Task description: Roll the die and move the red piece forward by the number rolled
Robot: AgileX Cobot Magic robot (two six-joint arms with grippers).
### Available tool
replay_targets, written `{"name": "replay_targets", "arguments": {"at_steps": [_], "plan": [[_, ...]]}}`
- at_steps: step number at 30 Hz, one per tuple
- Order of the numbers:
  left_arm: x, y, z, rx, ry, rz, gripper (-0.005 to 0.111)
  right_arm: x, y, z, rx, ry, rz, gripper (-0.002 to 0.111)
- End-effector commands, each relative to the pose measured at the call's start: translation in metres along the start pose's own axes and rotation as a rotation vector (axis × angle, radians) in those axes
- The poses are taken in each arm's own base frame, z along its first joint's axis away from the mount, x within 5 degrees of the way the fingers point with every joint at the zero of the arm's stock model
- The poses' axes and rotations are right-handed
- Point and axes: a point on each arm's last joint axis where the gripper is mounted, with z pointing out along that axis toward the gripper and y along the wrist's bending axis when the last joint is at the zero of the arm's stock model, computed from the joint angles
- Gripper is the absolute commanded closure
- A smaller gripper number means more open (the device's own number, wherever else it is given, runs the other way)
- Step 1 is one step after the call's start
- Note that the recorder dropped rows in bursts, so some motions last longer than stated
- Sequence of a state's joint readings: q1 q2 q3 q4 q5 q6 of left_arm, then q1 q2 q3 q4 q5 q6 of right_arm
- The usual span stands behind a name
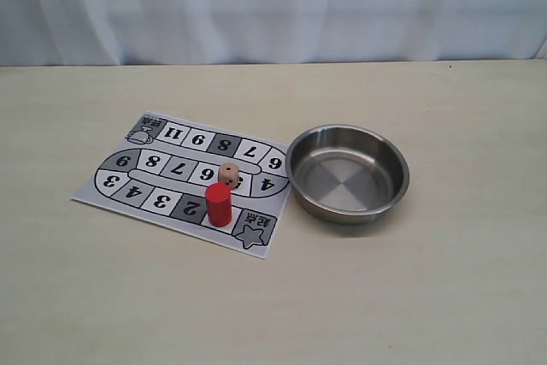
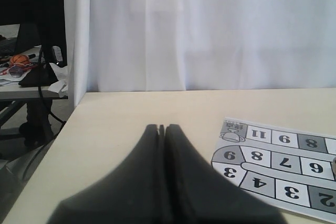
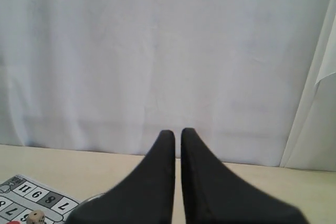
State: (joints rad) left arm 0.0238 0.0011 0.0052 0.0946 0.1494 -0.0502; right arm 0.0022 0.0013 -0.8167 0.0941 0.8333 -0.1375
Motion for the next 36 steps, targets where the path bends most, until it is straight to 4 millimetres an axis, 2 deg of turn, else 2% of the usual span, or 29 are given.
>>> {"name": "replay_targets", "arguments": {"at_steps": [1, 8, 13, 16, 21, 29, 36], "plan": [[-0.003, 0.000, 0.000, 0.001, -0.015, -0.004, 0.107, 0.016, -0.001, 0.021, 0.012, -0.029, 0.014, 0.104], [-0.003, 0.000, 0.000, 0.001, -0.015, -0.004, 0.107, 0.045, -0.003, 0.051, 0.036, -0.096, 0.024, 0.104], [-0.003, 0.000, 0.000, 0.001, -0.015, -0.004, 0.107, 0.083, -0.004, 0.075, 0.064, -0.152, 0.026, 0.104], [-0.002, 0.000, 0.000, 0.000, -0.012, -0.004, 0.107, 0.101, -0.004, 0.083, 0.077, -0.184, 0.024, 0.104], [-0.002, 0.000, 0.000, 0.000, -0.012, -0.004, 0.107, 0.128, -0.003, 0.090, 0.080, -0.136, 0.012, 0.104], [-0.002, 0.000, 0.000, 0.000, -0.012, -0.004, 0.107, 0.135, -0.003, 0.092, 0.084, -0.146, 0.012, 0.104], [-0.002, 0.000, 0.000, 0.000, -0.013, -0.004, 0.107, 0.141, -0.002, 0.093, 0.075, -0.084, 0.014, 0.104]]}}
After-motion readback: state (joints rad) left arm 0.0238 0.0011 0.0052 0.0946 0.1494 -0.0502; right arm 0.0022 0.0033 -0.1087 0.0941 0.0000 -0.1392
